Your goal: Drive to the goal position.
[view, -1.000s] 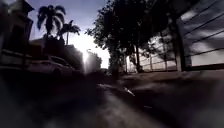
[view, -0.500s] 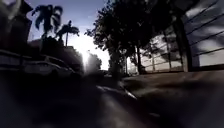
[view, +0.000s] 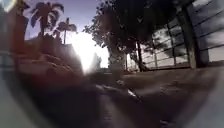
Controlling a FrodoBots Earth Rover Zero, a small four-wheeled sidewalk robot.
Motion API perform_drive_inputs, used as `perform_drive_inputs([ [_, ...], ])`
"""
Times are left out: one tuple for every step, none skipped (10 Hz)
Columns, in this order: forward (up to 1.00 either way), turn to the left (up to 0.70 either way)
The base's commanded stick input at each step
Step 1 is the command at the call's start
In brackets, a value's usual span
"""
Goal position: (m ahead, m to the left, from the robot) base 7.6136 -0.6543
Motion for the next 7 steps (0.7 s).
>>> perform_drive_inputs([
  [0.7, 0.0],
  [0.7, 0.0],
  [0.7, 0.0],
  [0.7, 0.0],
  [0.7, 0.0],
  [0.7, 0.0],
  [0.7, 0.0],
])
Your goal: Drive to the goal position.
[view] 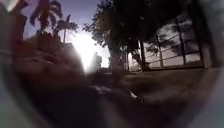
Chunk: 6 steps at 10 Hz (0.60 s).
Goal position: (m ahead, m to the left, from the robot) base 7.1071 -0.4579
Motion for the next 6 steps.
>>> perform_drive_inputs([
  [0.7, 0.0],
  [0.7, 0.03],
  [0.7, 0.12],
  [0.7, 0.15],
  [0.7, 0.15],
  [0.7, 0.15],
])
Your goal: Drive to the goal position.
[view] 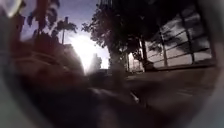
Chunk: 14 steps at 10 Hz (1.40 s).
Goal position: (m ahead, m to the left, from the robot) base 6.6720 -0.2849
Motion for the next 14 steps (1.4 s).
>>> perform_drive_inputs([
  [0.7, 0.06],
  [0.7, 0.0],
  [0.7, 0.0],
  [0.7, 0.0],
  [0.7, 0.0],
  [0.7, 0.0],
  [0.7, 0.0],
  [0.7, -0.08],
  [0.7, -0.19],
  [0.7, -0.15],
  [0.7, -0.06],
  [0.7, -0.01],
  [0.7, 0.0],
  [0.7, 0.0],
])
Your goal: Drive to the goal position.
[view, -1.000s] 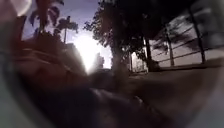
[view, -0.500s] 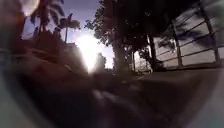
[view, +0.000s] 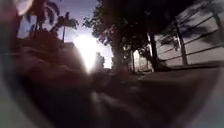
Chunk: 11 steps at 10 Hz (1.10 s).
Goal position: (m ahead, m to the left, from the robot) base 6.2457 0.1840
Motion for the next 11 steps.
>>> perform_drive_inputs([
  [0.7, 0.0],
  [0.7, 0.0],
  [0.7, 0.0],
  [0.7, 0.0],
  [0.7, 0.0],
  [0.7, 0.03],
  [0.7, 0.16],
  [0.7, 0.18],
  [0.7, 0.1],
  [0.7, 0.0],
  [0.7, 0.0],
])
